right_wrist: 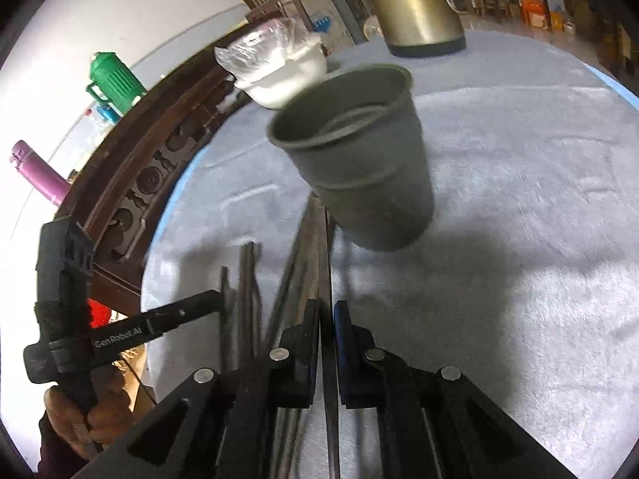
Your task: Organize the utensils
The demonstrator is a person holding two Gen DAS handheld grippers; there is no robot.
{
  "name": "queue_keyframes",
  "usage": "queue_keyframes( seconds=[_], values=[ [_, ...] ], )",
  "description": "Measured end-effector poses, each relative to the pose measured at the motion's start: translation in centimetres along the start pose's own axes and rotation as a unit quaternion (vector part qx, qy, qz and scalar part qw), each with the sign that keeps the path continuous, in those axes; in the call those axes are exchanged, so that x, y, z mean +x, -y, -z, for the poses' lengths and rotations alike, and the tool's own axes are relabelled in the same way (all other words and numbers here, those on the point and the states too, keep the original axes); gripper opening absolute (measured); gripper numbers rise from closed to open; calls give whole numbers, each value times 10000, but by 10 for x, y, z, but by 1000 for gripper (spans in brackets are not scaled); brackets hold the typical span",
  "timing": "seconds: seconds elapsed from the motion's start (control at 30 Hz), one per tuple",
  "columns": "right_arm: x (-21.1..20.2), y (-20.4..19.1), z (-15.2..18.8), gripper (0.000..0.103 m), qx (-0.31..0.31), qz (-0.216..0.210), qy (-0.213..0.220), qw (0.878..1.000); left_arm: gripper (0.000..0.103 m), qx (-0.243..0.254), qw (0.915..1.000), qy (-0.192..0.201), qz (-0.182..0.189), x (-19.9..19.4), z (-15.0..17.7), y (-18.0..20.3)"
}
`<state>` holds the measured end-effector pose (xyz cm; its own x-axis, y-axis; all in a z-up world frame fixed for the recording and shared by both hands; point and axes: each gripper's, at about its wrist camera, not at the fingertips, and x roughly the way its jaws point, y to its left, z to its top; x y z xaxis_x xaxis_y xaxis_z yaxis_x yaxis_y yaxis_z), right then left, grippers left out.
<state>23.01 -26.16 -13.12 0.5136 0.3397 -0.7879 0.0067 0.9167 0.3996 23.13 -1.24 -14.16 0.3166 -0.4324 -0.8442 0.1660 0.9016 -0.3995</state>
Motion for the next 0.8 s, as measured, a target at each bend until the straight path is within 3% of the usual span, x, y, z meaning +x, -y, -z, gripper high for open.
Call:
queue_keyframes(
  seconds=[0.1,0.33,0.4,0.5,0.6,0.8],
  values=[
    [11,1,-3,8,-18,234,-221,9995,21,-105,9999,-81,-93,3,-1,-1],
    [29,-5,-20,12,-196,452,-509,9975,21,-189,9997,-126,-83,8,-10,-4],
    [34,-11,-22,14,-410,622,-585,9955,10,-148,9997,-127,-142,7,-10,-4],
    [36,-18,-24,12,-681,734,-646,9929,9,-210,9997,-136,-69,10,-11,-6],
    [27,-18,-22,7,-778,619,-509,9937,9,-204,9998,10,16,-1,-9,-6],
    [-14,-33,-16,7,-1126,230,-2,9934,6,-58,9987,489,147,-42,-10,3]
  ],
)
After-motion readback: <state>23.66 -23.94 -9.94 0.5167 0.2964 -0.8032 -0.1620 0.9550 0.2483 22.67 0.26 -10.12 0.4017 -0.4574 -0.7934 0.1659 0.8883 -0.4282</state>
